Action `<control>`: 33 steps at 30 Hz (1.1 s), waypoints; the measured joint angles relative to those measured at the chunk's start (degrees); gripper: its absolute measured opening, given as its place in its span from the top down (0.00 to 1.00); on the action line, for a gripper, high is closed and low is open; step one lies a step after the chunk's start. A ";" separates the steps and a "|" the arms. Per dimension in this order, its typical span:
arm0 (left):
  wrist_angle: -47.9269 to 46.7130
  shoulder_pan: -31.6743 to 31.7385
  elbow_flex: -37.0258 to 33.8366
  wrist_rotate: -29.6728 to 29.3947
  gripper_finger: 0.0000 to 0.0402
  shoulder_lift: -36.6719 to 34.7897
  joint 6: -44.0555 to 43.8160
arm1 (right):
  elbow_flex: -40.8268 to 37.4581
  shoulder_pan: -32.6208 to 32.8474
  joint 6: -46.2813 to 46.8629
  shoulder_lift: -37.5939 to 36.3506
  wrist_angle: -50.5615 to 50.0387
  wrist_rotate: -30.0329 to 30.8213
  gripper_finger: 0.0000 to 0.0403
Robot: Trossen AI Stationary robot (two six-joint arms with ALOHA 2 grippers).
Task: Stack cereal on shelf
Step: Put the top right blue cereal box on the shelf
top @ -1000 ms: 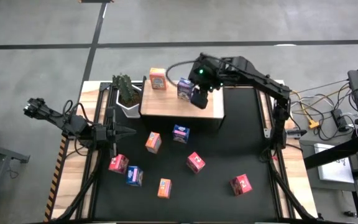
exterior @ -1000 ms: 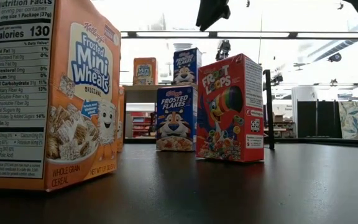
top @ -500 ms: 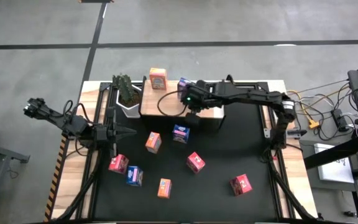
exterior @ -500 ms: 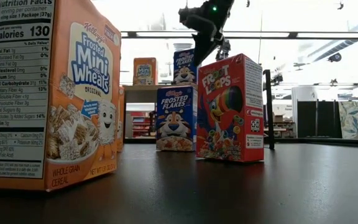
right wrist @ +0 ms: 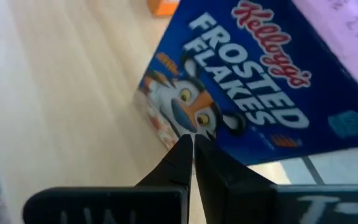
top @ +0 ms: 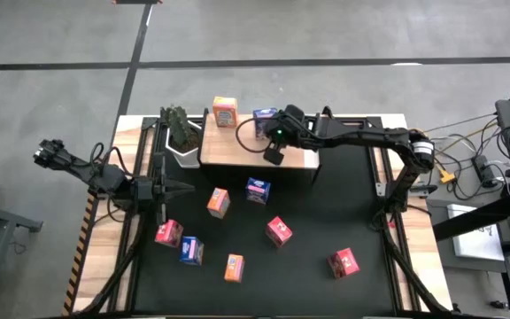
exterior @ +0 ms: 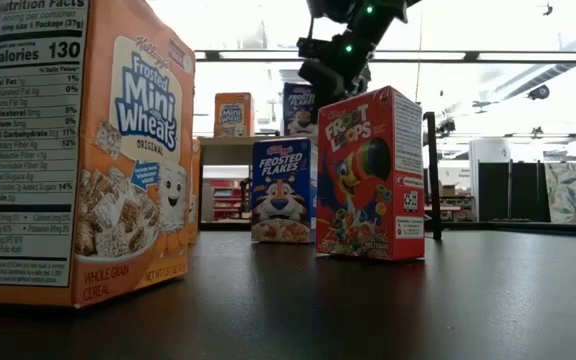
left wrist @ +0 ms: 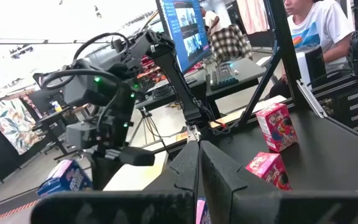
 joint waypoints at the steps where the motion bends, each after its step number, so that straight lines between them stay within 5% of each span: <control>1: 0.01 0.00 0.00 0.00 1.00 0.03 0.01 | -0.51 -0.11 -0.44 0.01 0.81 0.03 0.98; 33: -0.03 0.00 0.00 0.00 1.00 0.24 0.03 | -2.76 1.17 -5.28 5.60 18.15 -1.49 0.98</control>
